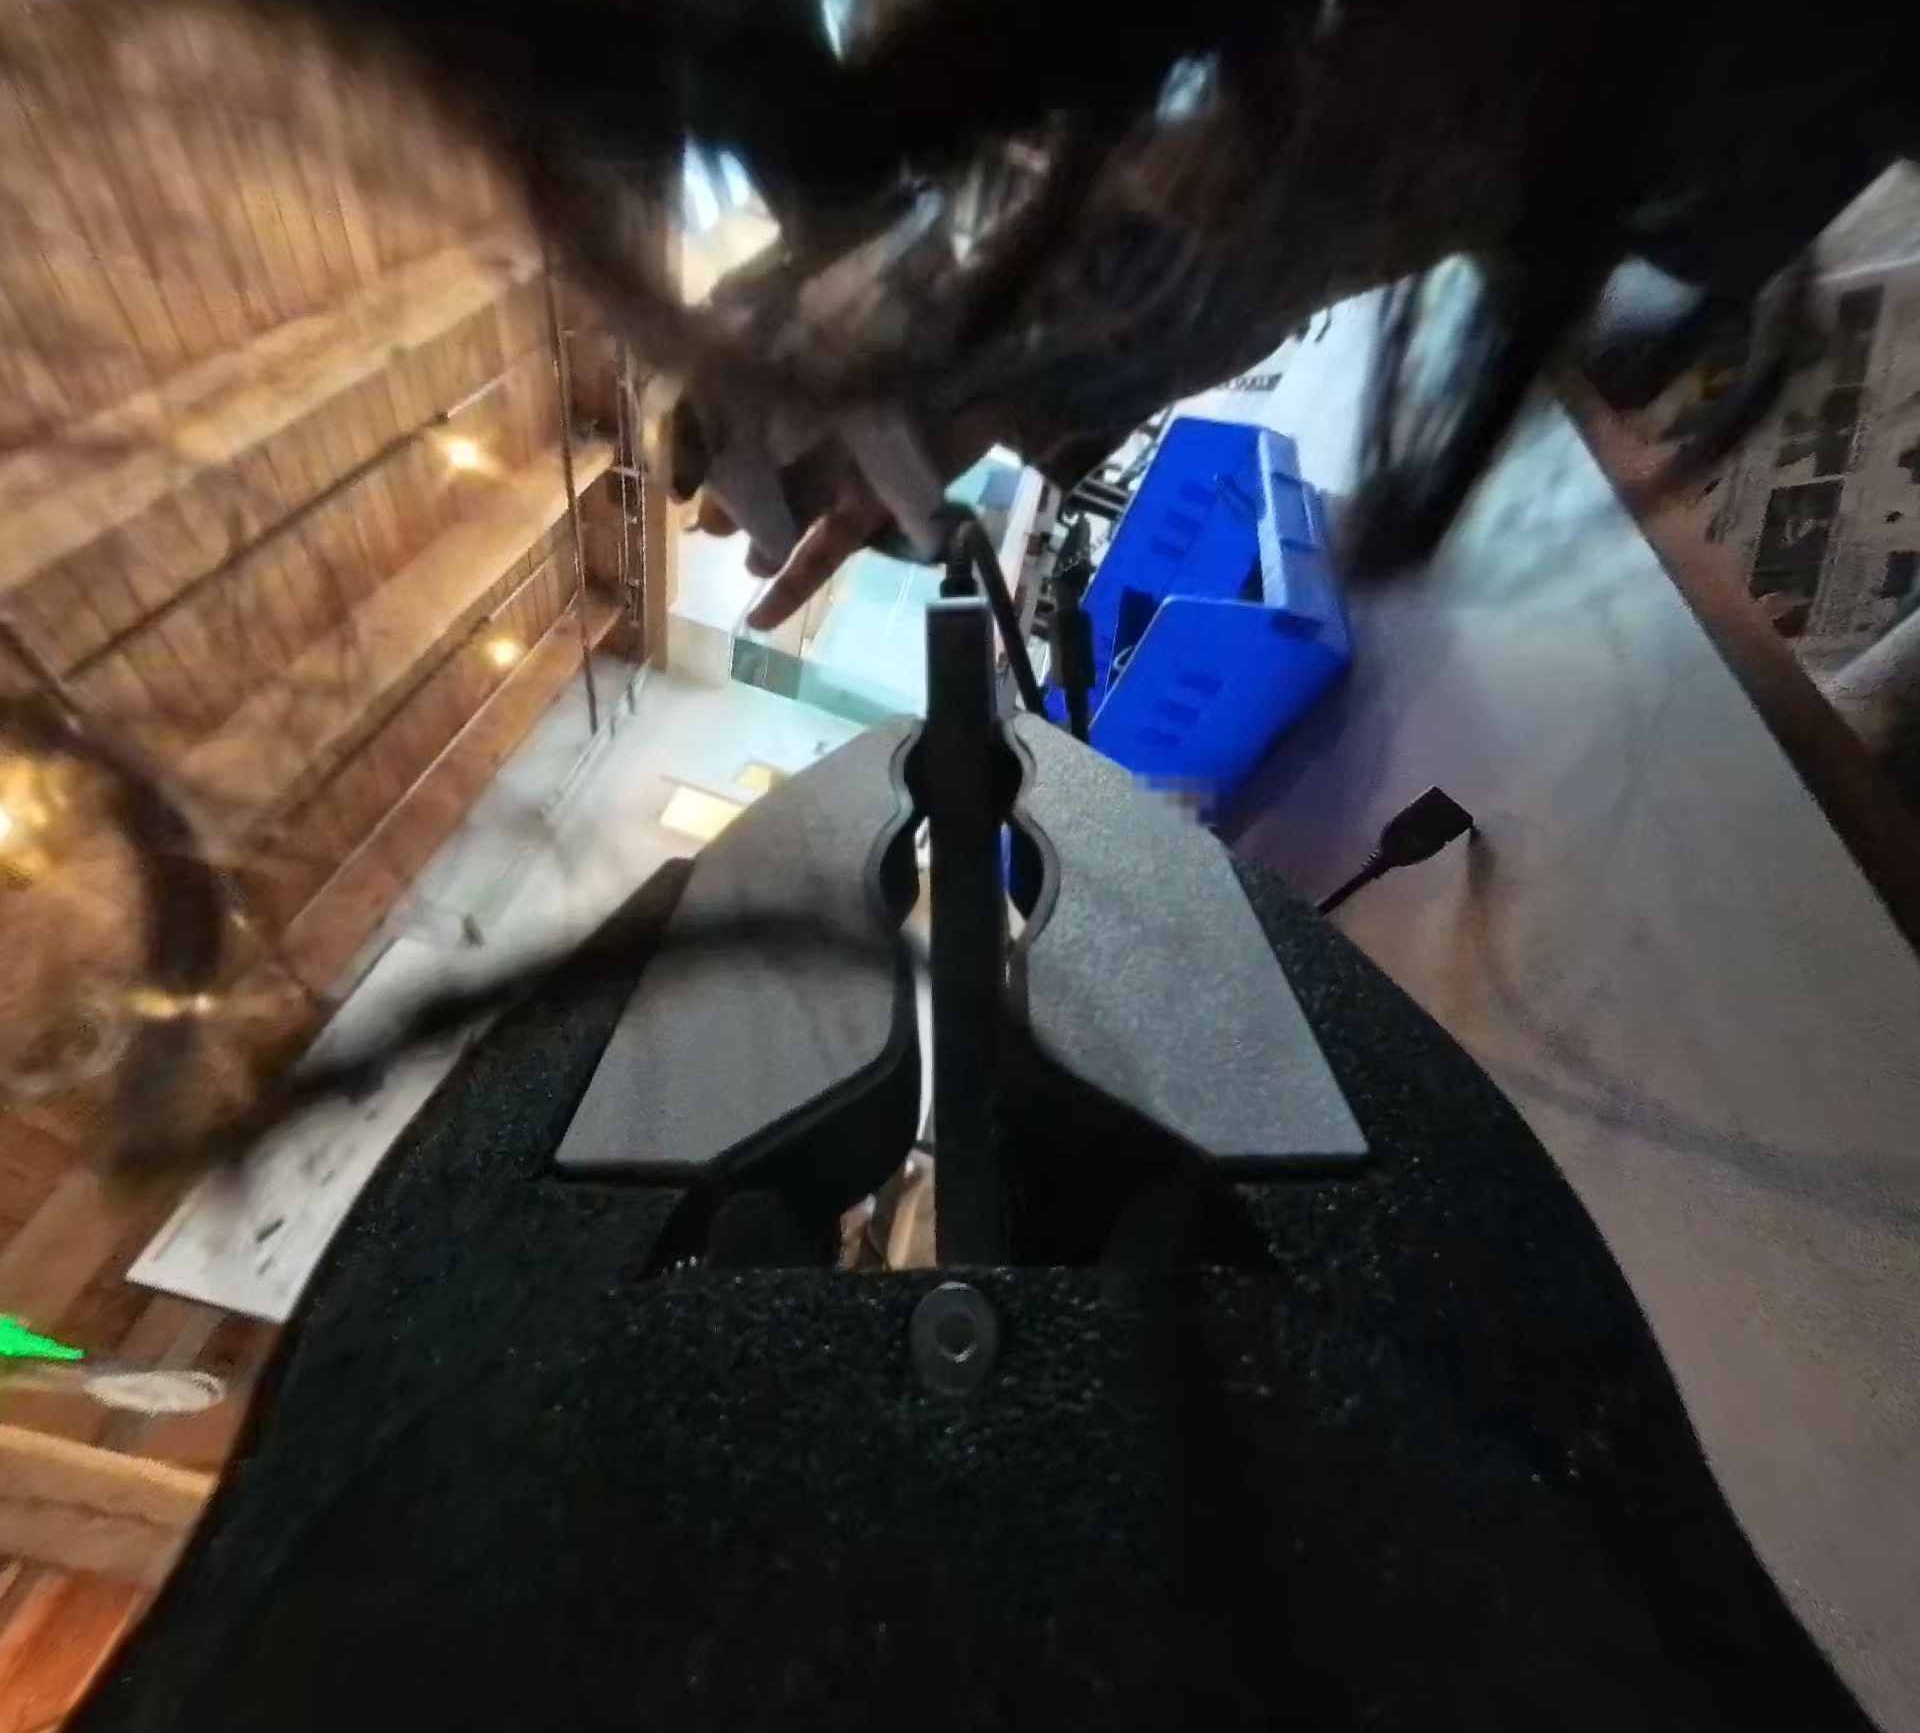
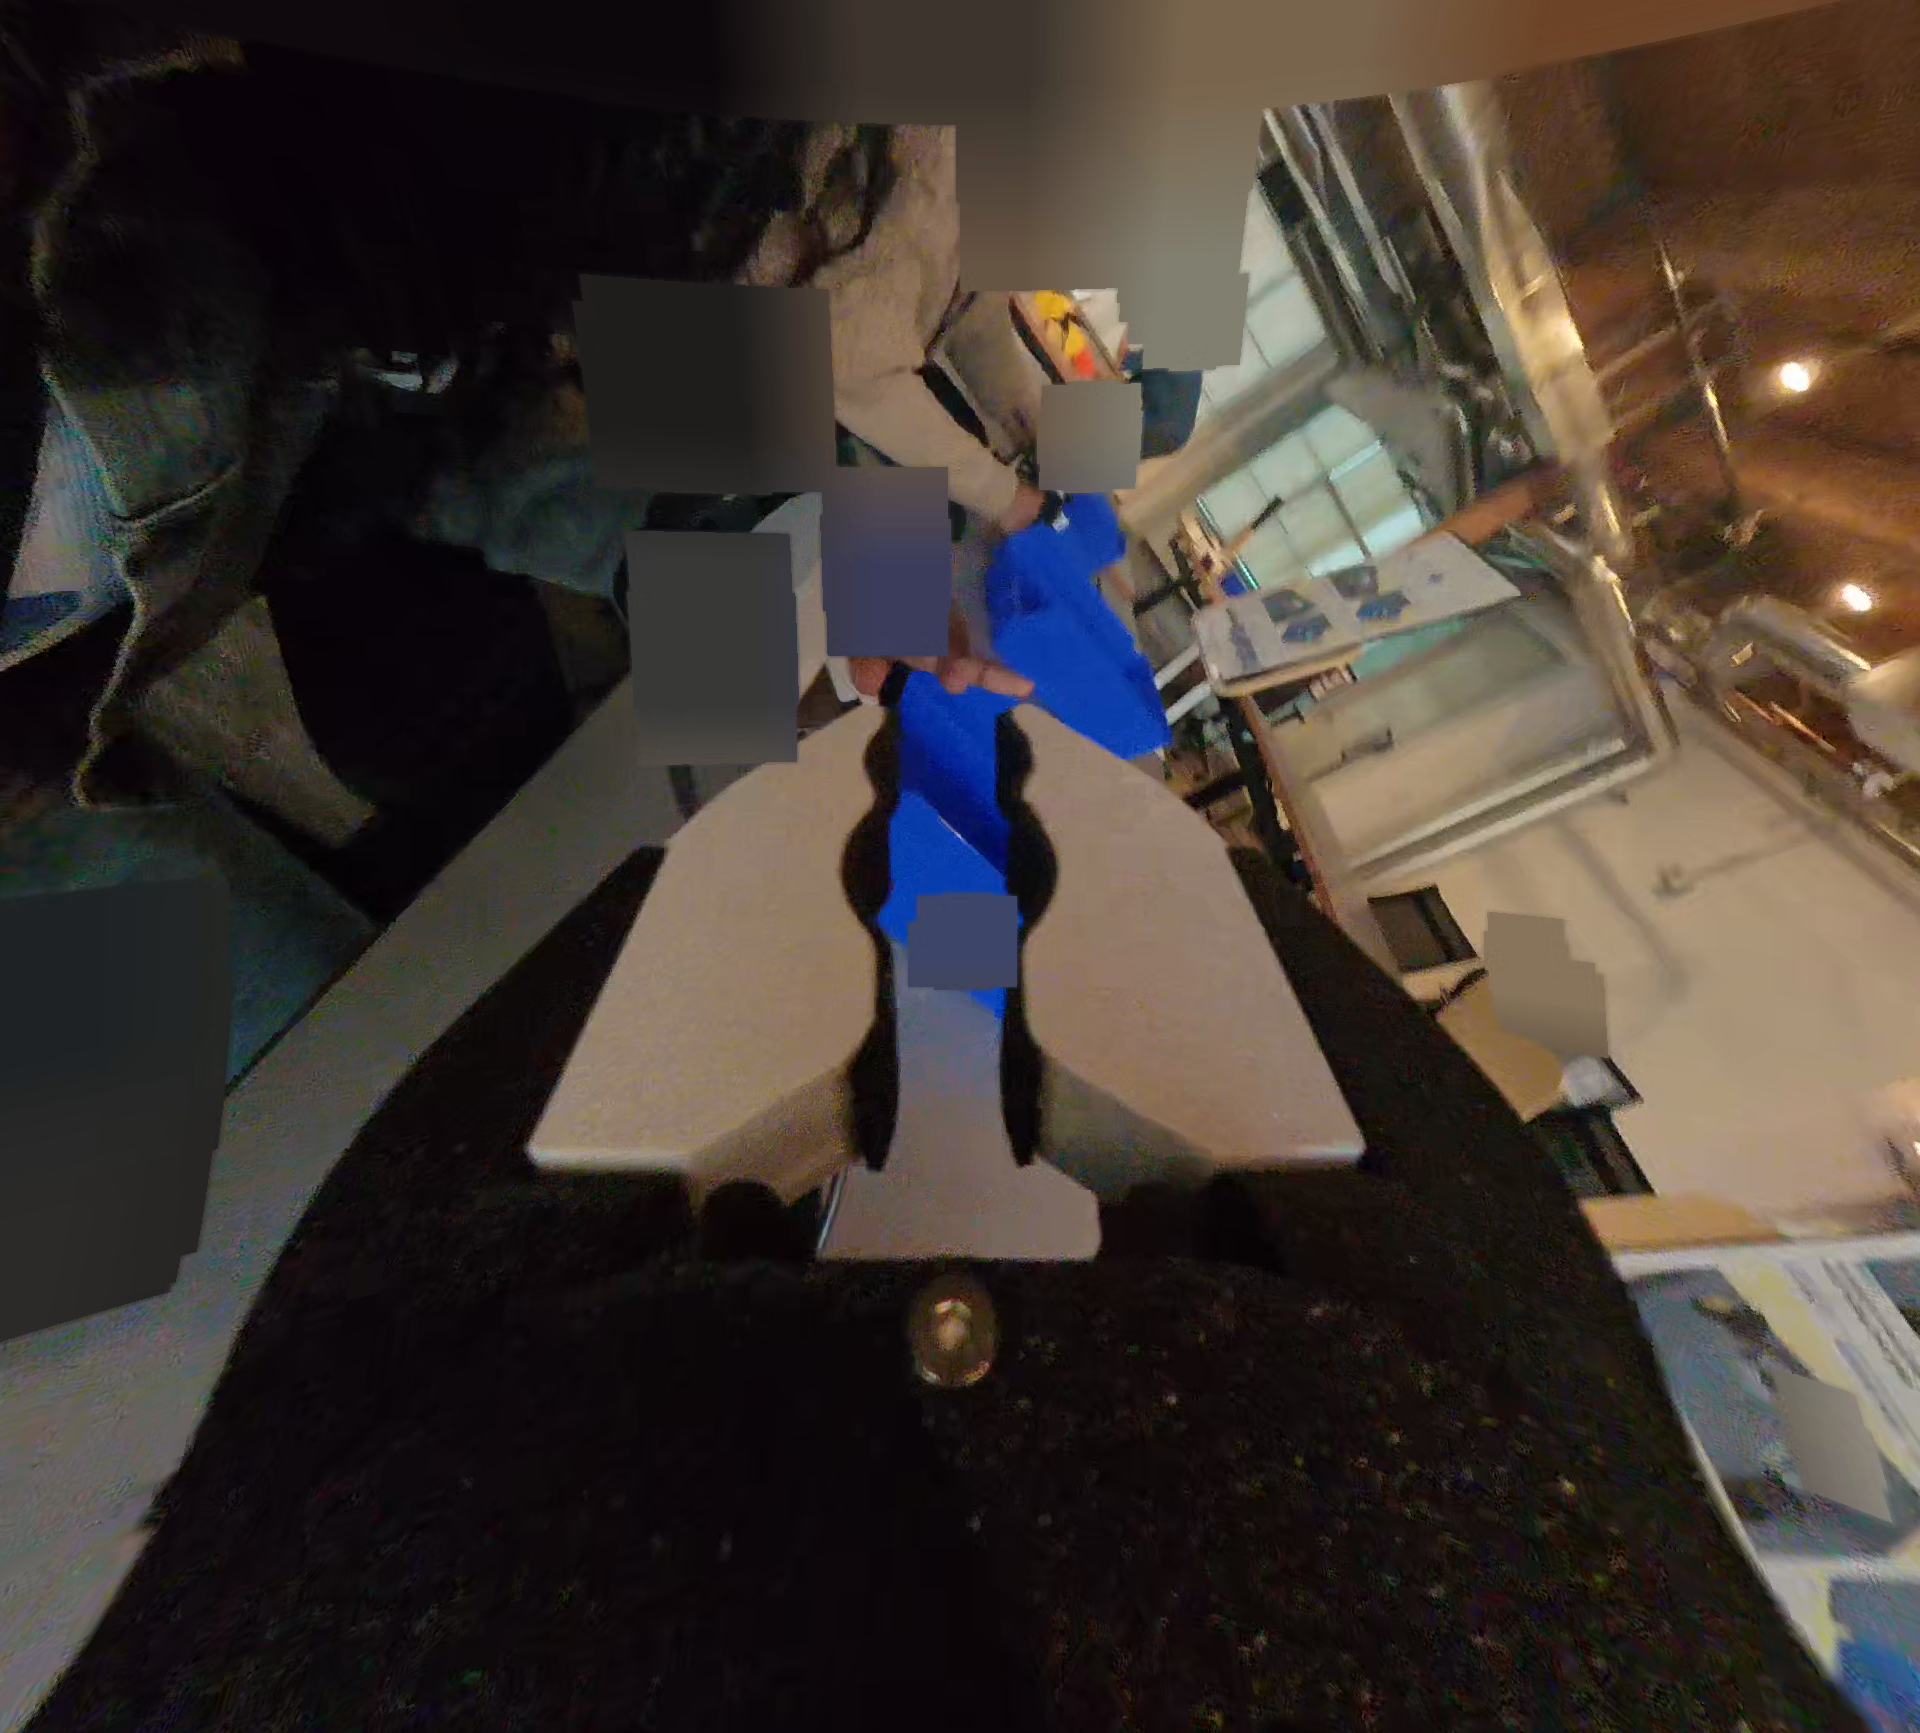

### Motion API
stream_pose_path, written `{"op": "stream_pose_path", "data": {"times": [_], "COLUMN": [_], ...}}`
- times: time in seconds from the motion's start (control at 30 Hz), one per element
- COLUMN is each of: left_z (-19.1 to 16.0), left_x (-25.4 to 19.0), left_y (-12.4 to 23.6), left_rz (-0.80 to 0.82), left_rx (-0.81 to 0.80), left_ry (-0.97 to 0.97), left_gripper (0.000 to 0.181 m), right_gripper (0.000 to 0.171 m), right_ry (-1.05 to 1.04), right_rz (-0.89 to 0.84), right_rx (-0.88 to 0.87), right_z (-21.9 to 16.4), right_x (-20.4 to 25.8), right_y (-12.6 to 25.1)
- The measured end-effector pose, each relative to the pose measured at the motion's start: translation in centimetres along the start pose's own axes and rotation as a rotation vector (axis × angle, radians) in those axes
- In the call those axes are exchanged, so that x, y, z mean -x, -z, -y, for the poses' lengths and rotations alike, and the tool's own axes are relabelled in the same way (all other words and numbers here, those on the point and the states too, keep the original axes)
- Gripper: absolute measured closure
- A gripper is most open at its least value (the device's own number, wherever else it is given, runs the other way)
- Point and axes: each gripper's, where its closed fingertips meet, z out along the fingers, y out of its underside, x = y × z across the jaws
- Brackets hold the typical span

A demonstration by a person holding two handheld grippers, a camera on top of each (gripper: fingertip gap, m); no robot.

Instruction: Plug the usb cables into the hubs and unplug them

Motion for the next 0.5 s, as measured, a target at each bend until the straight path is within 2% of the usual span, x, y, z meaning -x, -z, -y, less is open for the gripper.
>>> {"op": "stream_pose_path", "data": {"times": [0.2,0.37,0.5], "left_z": [2.3,3.2,3.5], "left_x": [-0.3,0.4,0.9], "left_y": [-0.4,0.1,0.3], "left_rz": [-0.018,0.002,0.024], "left_rx": [-0.090,-0.173,-0.224], "left_ry": [0.028,0.117,0.176], "left_gripper": [0.170,0.169,0.170], "right_gripper": [0.147,0.145,0.162], "right_ry": [0.028,0.091,0.136], "right_rz": [0.213,0.223,0.169], "right_rx": [0.060,0.047,0.036], "right_z": [-4.1,-4.9,-4.5], "right_x": [3.5,5.3,5.5], "right_y": [-4.4,-7.1,-8.0]}}
